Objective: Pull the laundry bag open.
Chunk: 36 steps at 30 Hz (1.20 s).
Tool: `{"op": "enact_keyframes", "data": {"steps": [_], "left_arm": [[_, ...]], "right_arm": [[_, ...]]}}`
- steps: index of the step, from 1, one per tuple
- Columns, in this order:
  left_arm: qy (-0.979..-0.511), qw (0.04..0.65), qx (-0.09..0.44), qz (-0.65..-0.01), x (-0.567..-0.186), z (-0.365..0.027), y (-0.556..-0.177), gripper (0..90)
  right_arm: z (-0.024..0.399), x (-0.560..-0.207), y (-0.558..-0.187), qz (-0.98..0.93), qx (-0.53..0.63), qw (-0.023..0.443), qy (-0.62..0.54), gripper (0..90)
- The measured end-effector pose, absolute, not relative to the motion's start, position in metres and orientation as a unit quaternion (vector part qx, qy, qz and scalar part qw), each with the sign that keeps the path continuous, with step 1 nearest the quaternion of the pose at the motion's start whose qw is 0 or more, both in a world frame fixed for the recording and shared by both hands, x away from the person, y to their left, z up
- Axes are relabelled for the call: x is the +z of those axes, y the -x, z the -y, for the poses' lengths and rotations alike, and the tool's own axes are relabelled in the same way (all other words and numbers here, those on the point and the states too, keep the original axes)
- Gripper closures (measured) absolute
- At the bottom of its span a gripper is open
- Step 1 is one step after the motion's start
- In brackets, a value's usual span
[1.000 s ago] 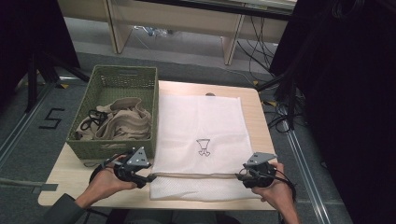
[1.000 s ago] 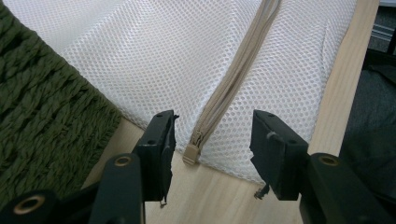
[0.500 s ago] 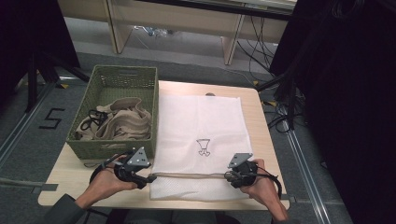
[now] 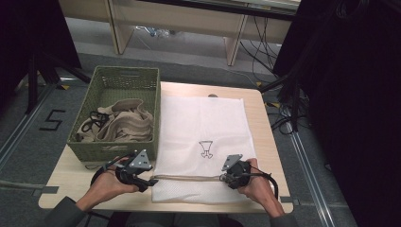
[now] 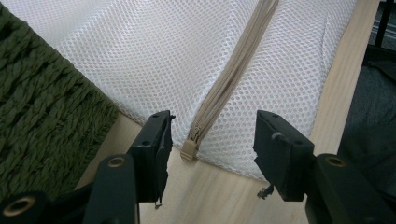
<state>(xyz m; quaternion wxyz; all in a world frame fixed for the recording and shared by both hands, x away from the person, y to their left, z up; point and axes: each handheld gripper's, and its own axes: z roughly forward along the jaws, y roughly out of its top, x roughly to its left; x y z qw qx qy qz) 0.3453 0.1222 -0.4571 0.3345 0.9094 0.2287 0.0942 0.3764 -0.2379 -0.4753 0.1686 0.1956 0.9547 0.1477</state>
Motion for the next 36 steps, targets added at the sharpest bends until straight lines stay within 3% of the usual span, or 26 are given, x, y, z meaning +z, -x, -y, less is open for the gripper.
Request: {"op": "enact_keyframes", "data": {"steps": [6, 15, 19, 26, 32, 36], "left_arm": [[-0.910, 0.334, 0.093, -0.229, -0.457, -0.122, -0.345, 46.2], [-0.909, 0.334, 0.094, -0.229, -0.458, -0.121, -0.346, 45.9], [-0.909, 0.335, 0.093, -0.230, -0.458, -0.122, -0.346, 45.8], [-0.909, 0.336, 0.093, -0.230, -0.457, -0.122, -0.346, 44.9], [-0.908, 0.337, 0.094, -0.229, -0.458, -0.123, -0.346, 44.8], [-0.909, 0.336, 0.094, -0.228, -0.458, -0.122, -0.346, 44.7]], "right_arm": [[0.227, -0.476, -0.381, -0.958, 0.145, 0.168, -0.181, 56.0], [0.218, -0.478, -0.386, -0.970, 0.146, 0.138, -0.135, 71.2], [0.216, -0.479, -0.387, -0.971, 0.144, 0.129, -0.141, 64.9], [0.215, -0.480, -0.396, -0.969, 0.169, 0.093, -0.154, 61.9], [0.209, -0.480, -0.398, -0.972, 0.164, 0.082, -0.147, 86.7], [0.207, -0.478, -0.399, -0.969, 0.164, 0.101, -0.153, 87.1]]}}
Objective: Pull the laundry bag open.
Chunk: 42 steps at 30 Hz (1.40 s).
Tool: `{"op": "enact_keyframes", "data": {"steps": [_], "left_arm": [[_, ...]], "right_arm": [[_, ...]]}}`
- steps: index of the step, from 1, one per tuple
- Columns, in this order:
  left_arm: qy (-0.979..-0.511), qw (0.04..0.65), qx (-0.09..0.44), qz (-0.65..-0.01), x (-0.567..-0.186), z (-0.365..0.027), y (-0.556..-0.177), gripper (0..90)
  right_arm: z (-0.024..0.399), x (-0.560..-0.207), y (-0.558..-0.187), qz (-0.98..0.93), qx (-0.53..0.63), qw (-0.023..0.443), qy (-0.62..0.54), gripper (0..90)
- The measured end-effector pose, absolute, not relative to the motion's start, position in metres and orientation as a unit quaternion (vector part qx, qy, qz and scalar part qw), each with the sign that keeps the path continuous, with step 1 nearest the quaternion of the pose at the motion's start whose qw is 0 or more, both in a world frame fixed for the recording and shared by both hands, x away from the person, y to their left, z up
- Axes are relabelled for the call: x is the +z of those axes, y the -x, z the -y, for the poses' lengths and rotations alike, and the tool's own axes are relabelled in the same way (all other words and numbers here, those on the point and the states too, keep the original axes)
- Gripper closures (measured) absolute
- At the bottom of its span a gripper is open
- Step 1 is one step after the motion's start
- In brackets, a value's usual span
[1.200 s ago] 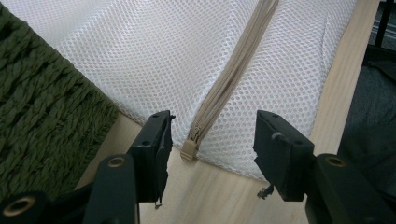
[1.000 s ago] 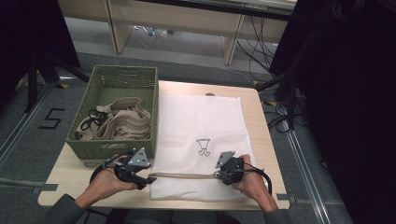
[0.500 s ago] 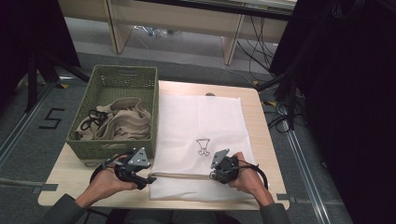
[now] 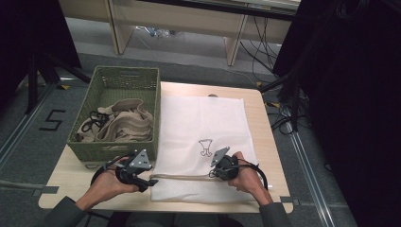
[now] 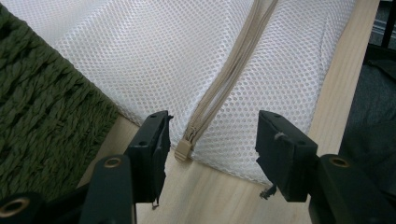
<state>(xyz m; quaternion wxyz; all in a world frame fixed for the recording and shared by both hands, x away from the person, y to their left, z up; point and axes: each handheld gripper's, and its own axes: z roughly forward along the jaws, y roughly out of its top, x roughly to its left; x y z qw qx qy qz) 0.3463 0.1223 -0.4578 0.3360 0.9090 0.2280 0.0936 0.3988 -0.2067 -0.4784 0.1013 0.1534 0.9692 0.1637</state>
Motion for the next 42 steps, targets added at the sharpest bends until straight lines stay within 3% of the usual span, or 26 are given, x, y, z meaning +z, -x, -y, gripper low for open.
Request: {"op": "enact_keyframes", "data": {"steps": [11, 19, 25, 28, 37, 42], "left_arm": [[-0.907, 0.341, 0.096, -0.228, -0.456, -0.125, -0.347, 44.5], [-0.907, 0.341, 0.097, -0.229, -0.457, -0.125, -0.346, 44.3], [-0.908, 0.340, 0.096, -0.227, -0.457, -0.125, -0.346, 43.7], [-0.906, 0.341, 0.096, -0.230, -0.457, -0.126, -0.346, 43.5], [-0.909, 0.338, 0.093, -0.227, -0.457, -0.125, -0.346, 43.4], [-0.909, 0.337, 0.093, -0.226, -0.457, -0.126, -0.346, 43.3]], "right_arm": [[0.208, -0.472, -0.399, -0.964, 0.179, 0.119, -0.158, 87.1], [0.202, -0.480, -0.397, -0.969, 0.174, 0.100, -0.142, 77.4], [0.193, -0.482, -0.400, -0.968, 0.181, 0.094, -0.148, 62.1], [0.190, -0.482, -0.402, -0.967, 0.189, 0.087, -0.146, 62.4], [0.182, -0.485, -0.403, -0.962, 0.216, 0.063, -0.153, 51.1], [0.174, -0.486, -0.404, -0.961, 0.210, 0.082, -0.163, 51.3]]}}
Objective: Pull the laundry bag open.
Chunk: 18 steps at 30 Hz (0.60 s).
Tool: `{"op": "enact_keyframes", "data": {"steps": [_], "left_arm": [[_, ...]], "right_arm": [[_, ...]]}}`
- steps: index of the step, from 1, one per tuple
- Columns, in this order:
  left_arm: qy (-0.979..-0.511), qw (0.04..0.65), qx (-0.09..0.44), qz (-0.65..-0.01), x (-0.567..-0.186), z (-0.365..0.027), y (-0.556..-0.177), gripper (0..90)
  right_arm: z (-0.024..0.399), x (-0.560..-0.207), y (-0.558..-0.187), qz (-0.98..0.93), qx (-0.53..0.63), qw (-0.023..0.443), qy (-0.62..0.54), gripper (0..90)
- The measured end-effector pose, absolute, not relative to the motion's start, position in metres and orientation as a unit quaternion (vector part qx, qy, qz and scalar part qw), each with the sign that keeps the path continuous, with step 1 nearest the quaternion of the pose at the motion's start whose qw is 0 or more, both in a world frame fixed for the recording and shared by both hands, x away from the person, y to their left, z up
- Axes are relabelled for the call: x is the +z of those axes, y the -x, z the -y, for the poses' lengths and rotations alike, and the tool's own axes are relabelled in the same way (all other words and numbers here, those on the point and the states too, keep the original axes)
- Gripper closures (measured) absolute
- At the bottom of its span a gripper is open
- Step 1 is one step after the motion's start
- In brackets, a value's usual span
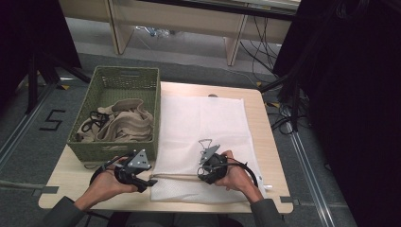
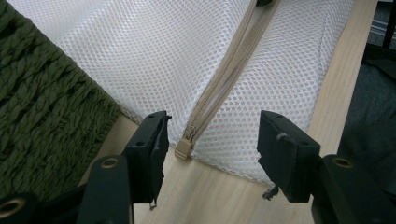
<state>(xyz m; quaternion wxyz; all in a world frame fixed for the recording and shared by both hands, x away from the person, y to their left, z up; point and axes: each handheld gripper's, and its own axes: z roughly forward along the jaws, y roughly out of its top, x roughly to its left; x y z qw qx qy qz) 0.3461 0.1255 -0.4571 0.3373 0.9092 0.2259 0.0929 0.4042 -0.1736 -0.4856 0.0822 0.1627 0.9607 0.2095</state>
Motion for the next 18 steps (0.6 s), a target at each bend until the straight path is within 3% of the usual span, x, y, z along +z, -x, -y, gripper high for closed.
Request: {"op": "enact_keyframes", "data": {"steps": [2, 4, 5, 10, 16, 17, 18], "left_arm": [[-0.908, 0.338, 0.094, -0.228, -0.457, -0.125, -0.346, 43.2], [-0.908, 0.338, 0.094, -0.228, -0.457, -0.126, -0.346, 43.2], [-0.908, 0.338, 0.095, -0.228, -0.457, -0.126, -0.346, 43.2], [-0.907, 0.339, 0.095, -0.229, -0.457, -0.128, -0.346, 43.2], [-0.906, 0.339, 0.096, -0.233, -0.457, -0.130, -0.346, 43.2], [-0.906, 0.339, 0.097, -0.232, -0.457, -0.129, -0.345, 43.2], [-0.907, 0.338, 0.097, -0.230, -0.457, -0.130, -0.345, 43.2]], "right_arm": [[0.172, -0.485, -0.405, -0.960, 0.211, 0.087, -0.161, 53.9], [0.170, -0.485, -0.404, -0.961, 0.211, 0.098, -0.152, 65.1], [0.170, -0.484, -0.403, -0.960, 0.210, 0.100, -0.154, 66.2], [0.177, -0.482, -0.404, -0.956, 0.195, 0.118, -0.185, 60.1], [0.187, -0.484, -0.403, -0.953, 0.196, 0.114, -0.200, 63.5], [0.188, -0.484, -0.402, -0.953, 0.197, 0.111, -0.204, 65.5], [0.188, -0.484, -0.402, -0.953, 0.200, 0.110, -0.199, 75.1]]}}
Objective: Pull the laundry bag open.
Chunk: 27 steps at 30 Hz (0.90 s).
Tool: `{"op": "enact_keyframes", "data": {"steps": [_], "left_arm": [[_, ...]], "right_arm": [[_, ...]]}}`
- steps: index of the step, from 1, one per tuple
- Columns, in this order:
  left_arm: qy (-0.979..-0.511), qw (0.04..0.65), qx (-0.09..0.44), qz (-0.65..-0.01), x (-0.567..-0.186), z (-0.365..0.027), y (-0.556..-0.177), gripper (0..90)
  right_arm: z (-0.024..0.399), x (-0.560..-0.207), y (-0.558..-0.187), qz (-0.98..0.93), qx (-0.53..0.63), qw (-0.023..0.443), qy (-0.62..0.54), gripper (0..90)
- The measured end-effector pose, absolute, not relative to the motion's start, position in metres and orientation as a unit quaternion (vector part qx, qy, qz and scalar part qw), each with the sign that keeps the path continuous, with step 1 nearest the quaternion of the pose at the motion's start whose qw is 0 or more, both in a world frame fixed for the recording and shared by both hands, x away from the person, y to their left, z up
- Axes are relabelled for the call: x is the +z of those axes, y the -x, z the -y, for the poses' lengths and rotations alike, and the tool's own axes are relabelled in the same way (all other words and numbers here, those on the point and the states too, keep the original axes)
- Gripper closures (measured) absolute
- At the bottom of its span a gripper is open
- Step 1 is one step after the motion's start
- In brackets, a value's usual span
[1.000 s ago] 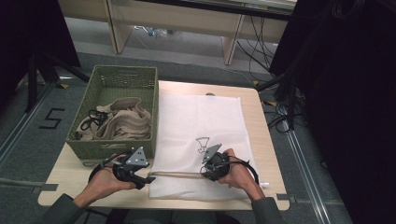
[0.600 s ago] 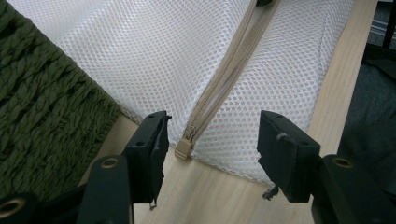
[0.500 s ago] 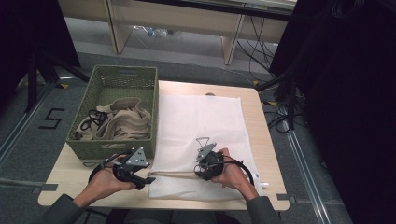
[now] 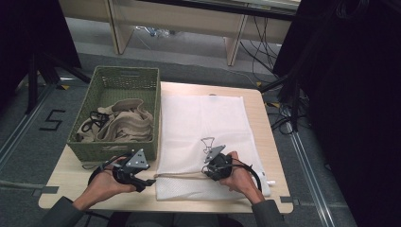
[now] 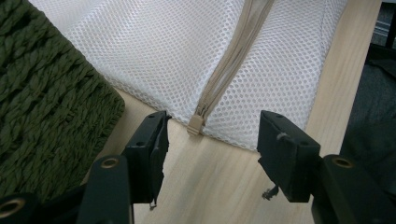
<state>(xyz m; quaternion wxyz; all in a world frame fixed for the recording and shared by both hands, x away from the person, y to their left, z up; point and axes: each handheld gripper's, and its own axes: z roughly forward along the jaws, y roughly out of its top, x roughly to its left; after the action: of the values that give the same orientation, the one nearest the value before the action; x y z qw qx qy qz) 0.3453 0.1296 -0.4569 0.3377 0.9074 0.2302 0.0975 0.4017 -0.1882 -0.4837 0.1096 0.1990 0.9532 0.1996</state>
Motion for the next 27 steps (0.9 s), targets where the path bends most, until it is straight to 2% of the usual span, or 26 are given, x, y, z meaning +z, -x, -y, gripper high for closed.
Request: {"op": "enact_keyframes", "data": {"steps": [2, 4, 16, 27], "left_arm": [[-0.907, 0.338, 0.097, -0.230, -0.457, -0.129, -0.345, 43.2], [-0.907, 0.338, 0.097, -0.229, -0.457, -0.129, -0.345, 43.0], [-0.895, 0.349, 0.115, -0.253, -0.448, -0.131, -0.340, 33.2], [-0.882, 0.359, 0.125, -0.277, -0.443, -0.136, -0.339, 29.3]], "right_arm": [[0.188, -0.482, -0.401, -0.953, 0.200, 0.111, -0.197, 84.7], [0.187, -0.478, -0.402, -0.952, 0.204, 0.116, -0.197, 86.8], [0.185, -0.443, -0.411, -0.938, 0.254, 0.125, -0.201, 87.8], [0.182, -0.425, -0.424, -0.933, 0.269, 0.123, -0.204, 87.9]]}}
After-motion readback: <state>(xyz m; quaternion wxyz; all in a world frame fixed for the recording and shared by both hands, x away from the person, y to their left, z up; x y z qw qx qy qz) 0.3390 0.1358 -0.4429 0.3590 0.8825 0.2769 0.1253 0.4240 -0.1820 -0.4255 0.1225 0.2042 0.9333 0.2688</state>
